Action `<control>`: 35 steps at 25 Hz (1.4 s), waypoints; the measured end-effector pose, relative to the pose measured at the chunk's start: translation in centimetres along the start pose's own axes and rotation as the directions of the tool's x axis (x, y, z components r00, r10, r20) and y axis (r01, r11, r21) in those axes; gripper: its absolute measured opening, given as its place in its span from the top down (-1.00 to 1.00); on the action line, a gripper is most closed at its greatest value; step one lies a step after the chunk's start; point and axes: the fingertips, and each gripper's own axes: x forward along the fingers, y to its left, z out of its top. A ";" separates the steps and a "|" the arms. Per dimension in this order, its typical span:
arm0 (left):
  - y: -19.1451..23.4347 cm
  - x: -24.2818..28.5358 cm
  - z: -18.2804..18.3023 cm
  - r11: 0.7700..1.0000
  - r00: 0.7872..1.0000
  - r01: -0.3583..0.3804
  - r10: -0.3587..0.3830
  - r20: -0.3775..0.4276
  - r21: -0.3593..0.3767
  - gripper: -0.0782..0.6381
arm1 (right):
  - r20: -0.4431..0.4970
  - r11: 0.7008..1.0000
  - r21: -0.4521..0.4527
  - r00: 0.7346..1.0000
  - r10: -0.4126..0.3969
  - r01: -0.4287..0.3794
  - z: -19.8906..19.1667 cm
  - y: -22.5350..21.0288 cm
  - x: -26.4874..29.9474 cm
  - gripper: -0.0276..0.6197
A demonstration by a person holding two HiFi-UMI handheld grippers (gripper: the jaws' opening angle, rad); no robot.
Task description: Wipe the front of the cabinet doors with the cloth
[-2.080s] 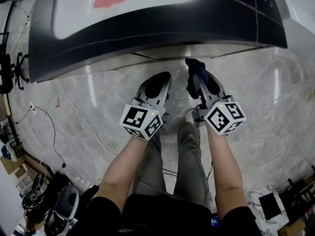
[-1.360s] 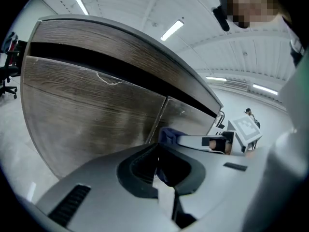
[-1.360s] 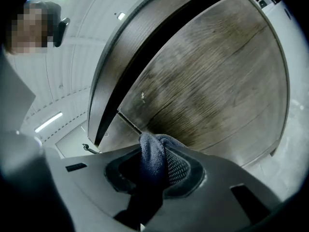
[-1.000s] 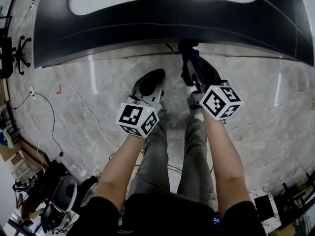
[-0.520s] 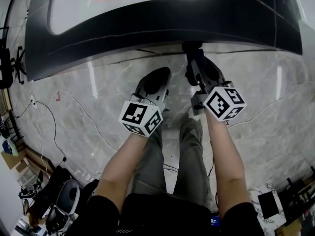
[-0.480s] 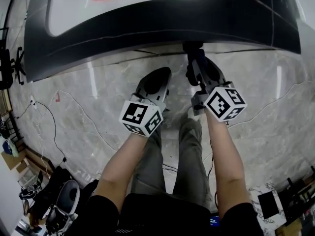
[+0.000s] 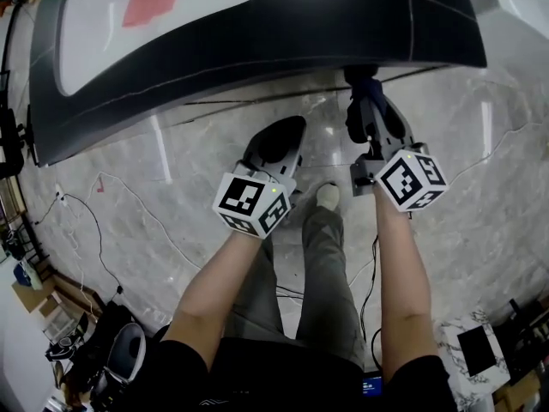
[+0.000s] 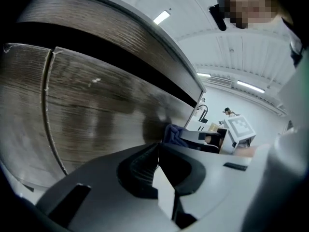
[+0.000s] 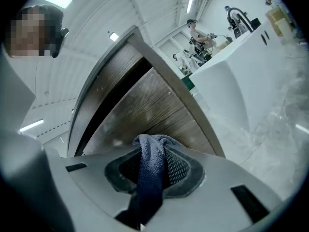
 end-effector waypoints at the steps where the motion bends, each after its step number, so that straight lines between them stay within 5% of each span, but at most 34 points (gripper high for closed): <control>1: -0.5 0.5 0.0 1.000 1.000 0.006 -0.006 -0.002 0.002 0.76 | 0.008 1.000 -0.002 1.000 -0.007 0.007 0.5 -0.6 -0.4 0.65; 15: -4.4 4.4 -1.3 0.997 0.997 0.067 -0.066 -0.037 0.038 0.76 | 0.056 0.997 0.020 0.995 -0.077 0.076 2.5 -6.2 -4.3 0.65; 23: -2.0 2.7 -1.1 0.998 0.999 0.045 -0.043 -0.029 0.052 0.76 | -0.042 1.000 0.025 0.999 -0.012 0.013 -2.8 -1.8 -2.6 0.65; 35: 7.3 -4.7 -2.7 0.996 0.996 -0.089 0.089 -0.007 0.015 0.76 | -0.183 0.997 0.022 0.980 0.083 -0.080 -11.9 6.0 2.8 0.65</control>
